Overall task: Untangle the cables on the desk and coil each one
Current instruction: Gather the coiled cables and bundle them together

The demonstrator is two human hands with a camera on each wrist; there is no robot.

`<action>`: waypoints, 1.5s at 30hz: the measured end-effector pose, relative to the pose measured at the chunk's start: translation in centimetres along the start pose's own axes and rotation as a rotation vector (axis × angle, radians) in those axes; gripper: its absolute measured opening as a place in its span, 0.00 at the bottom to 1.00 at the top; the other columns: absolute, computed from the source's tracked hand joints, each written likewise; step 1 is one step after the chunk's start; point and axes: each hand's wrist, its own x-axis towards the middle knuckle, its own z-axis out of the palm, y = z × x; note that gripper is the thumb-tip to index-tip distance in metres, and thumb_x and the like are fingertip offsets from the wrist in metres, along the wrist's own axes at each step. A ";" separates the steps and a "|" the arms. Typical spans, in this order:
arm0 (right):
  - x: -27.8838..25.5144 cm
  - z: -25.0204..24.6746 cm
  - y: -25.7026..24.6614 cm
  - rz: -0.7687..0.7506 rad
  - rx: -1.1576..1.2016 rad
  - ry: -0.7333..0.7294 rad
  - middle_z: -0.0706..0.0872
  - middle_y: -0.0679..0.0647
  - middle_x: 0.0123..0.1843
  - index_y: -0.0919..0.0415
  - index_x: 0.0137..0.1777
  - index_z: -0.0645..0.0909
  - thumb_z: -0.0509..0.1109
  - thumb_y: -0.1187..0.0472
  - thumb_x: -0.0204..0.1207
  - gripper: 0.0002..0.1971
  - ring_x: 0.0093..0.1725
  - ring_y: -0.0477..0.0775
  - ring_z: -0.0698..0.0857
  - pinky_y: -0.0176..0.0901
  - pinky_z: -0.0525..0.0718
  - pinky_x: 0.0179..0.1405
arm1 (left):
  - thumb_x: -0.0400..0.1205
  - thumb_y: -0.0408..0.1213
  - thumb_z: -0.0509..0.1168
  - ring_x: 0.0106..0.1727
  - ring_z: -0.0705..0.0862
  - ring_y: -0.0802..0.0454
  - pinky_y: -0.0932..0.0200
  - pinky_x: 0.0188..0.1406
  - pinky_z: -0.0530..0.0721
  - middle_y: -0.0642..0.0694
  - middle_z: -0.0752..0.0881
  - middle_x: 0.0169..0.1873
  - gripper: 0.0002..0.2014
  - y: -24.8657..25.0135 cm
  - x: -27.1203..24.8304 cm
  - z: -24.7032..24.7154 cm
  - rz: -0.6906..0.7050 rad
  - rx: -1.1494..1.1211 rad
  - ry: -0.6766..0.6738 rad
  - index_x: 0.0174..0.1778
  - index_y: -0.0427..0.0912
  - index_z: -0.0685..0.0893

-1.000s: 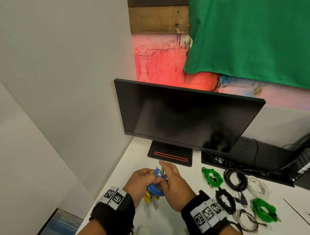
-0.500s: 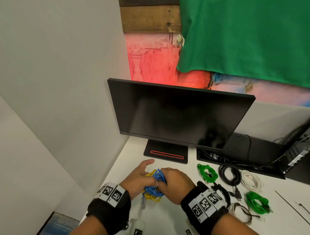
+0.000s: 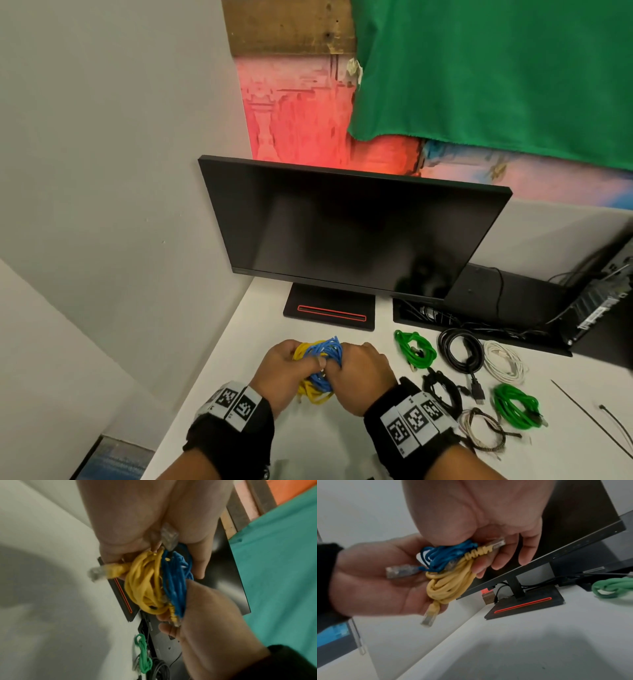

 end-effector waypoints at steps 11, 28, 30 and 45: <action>1.5 -0.7 3.3 -0.009 0.705 -0.329 0.87 0.46 0.37 0.53 0.38 0.84 0.68 0.38 0.73 0.18 0.37 0.43 0.83 0.37 0.78 0.39 | 0.76 0.42 0.75 0.27 0.84 0.54 0.57 0.30 0.81 0.48 0.85 0.25 0.12 -1.2 2.6 1.2 0.064 0.178 0.164 0.35 0.39 0.82; 7.0 2.2 14.1 0.483 -0.342 -0.133 0.82 0.51 0.66 0.52 0.66 0.75 0.57 0.53 0.79 0.18 0.71 0.60 0.73 0.60 0.73 0.66 | 0.74 0.43 0.77 0.33 0.86 0.53 0.66 0.29 0.79 0.45 0.88 0.35 0.13 -1.9 3.5 -0.9 0.040 0.222 0.299 0.44 0.41 0.82; 6.4 1.6 13.8 0.441 -0.218 -0.088 0.85 0.53 0.59 0.52 0.58 0.76 0.59 0.55 0.80 0.10 0.66 0.60 0.80 0.53 0.78 0.61 | 0.73 0.42 0.78 0.33 0.87 0.54 0.67 0.29 0.80 0.45 0.89 0.36 0.13 -2.0 3.2 -1.0 0.032 0.199 0.301 0.44 0.42 0.82; -1.2 -1.5 2.1 -0.057 0.900 -0.060 0.88 0.50 0.30 0.53 0.36 0.80 0.61 0.49 0.87 0.18 0.29 0.44 0.84 0.37 0.80 0.31 | 0.73 0.32 0.75 0.27 0.85 0.50 0.63 0.19 0.78 0.38 0.89 0.33 0.11 0.7 -0.1 1.6 -0.031 0.023 0.106 0.49 0.37 0.83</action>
